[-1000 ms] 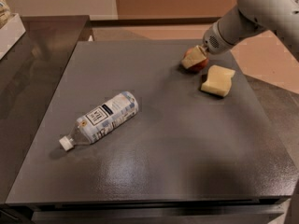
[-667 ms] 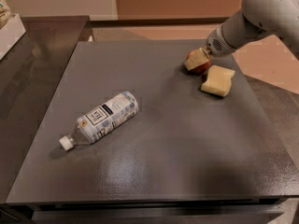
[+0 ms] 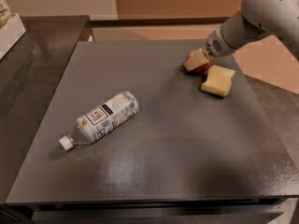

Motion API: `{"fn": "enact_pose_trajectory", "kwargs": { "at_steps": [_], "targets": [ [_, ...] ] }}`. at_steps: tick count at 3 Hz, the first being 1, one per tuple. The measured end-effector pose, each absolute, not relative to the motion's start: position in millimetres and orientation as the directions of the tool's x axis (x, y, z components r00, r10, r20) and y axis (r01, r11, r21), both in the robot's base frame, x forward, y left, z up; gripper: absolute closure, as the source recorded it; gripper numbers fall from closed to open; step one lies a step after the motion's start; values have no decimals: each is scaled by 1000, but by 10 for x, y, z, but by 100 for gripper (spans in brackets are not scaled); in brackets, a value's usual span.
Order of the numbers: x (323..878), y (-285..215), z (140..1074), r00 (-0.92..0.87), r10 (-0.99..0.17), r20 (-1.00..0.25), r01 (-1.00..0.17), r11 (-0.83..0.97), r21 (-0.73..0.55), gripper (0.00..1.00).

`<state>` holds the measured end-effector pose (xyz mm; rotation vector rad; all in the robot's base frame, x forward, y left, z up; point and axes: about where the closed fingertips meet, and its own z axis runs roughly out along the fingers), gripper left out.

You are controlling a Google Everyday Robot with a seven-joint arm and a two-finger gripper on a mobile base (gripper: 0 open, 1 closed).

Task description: Move apple near sponge

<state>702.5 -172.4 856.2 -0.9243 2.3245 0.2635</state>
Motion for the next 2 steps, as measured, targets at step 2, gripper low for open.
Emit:
{"fn": "enact_pose_trajectory", "kwargs": {
  "at_steps": [2],
  "targets": [
    [7026,-1722,8559,-566,-554,-611,-676,735,-40,0]
  ]
}}
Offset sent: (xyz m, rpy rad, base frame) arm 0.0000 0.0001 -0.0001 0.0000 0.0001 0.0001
